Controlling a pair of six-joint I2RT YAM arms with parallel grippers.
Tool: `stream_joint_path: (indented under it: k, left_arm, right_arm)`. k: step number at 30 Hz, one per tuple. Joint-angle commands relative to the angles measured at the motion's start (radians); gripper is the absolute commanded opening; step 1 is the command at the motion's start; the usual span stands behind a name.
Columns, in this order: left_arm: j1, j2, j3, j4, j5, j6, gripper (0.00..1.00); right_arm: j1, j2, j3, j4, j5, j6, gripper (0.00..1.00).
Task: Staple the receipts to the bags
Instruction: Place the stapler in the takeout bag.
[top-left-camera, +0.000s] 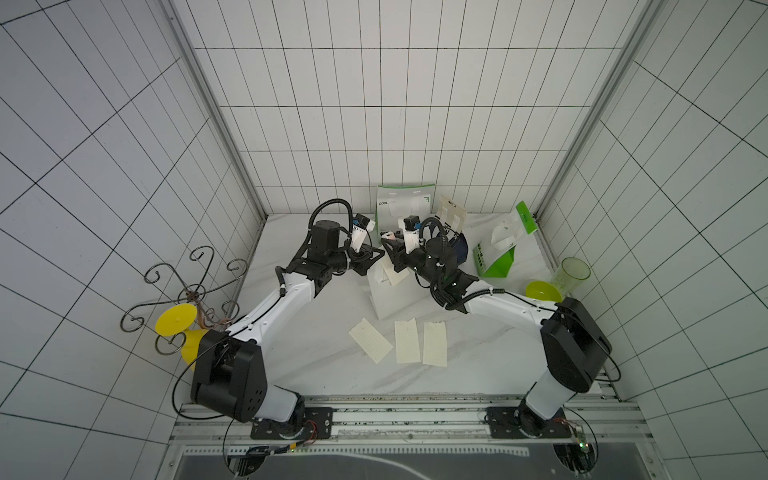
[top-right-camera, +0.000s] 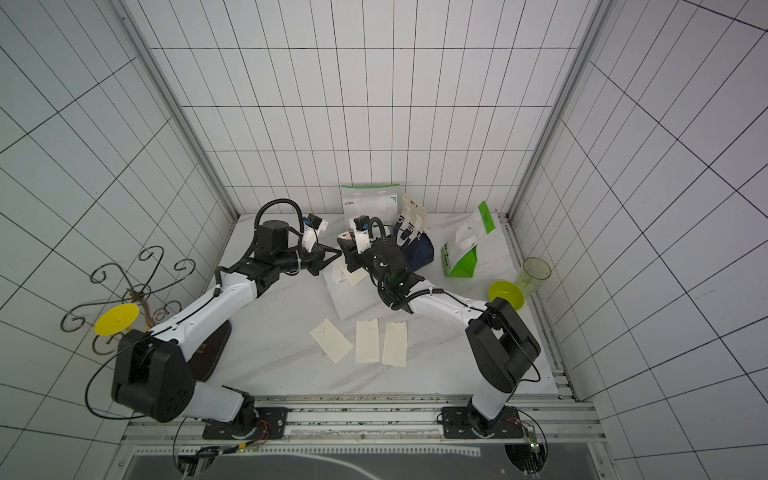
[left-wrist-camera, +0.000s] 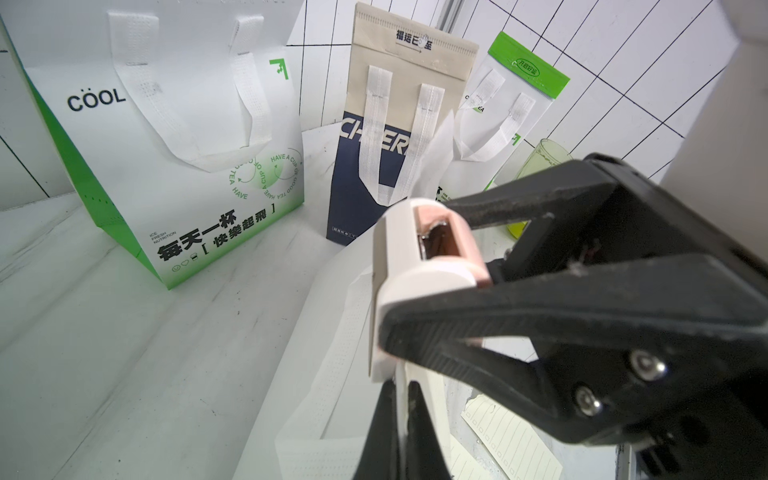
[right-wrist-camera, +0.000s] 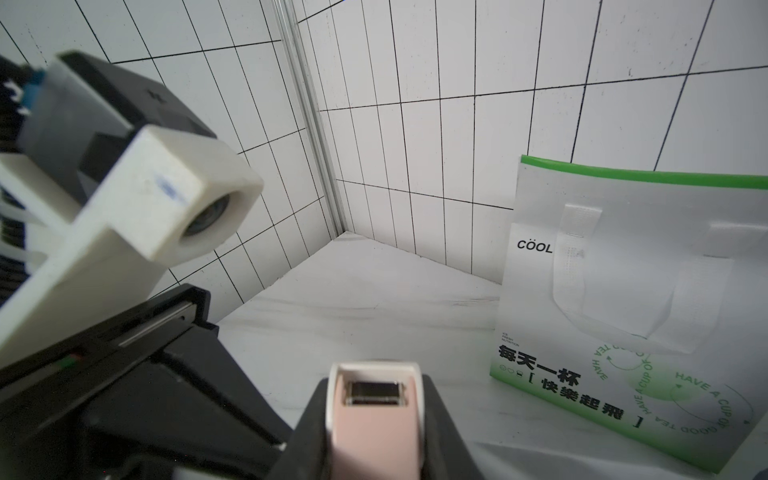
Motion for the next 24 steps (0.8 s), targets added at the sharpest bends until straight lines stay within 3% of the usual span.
stream_joint_path:
  k: [1,9,18,24]
  left_arm:
    - [0.003,-0.034,-0.001,0.078,-0.019,0.039,0.0]
    - [0.003,-0.023,0.017,0.025,-0.017,0.097,0.0]
    - [-0.009,-0.085,-0.004,-0.027,0.025,0.262,0.0]
    - [-0.026,-0.109,-0.003,-0.076,0.122,0.379,0.0]
  right_arm:
    - [0.007,-0.049,-0.057,-0.048,-0.018,0.018,0.36]
    - [0.007,-0.178,-0.106,-0.091,-0.065,0.023,0.56]
    - [-0.086,-0.372,-0.106,-0.266,-0.285,-0.012,0.62]
    - [-0.114,-0.431,0.014,-0.559,-0.383,-0.162,0.64]
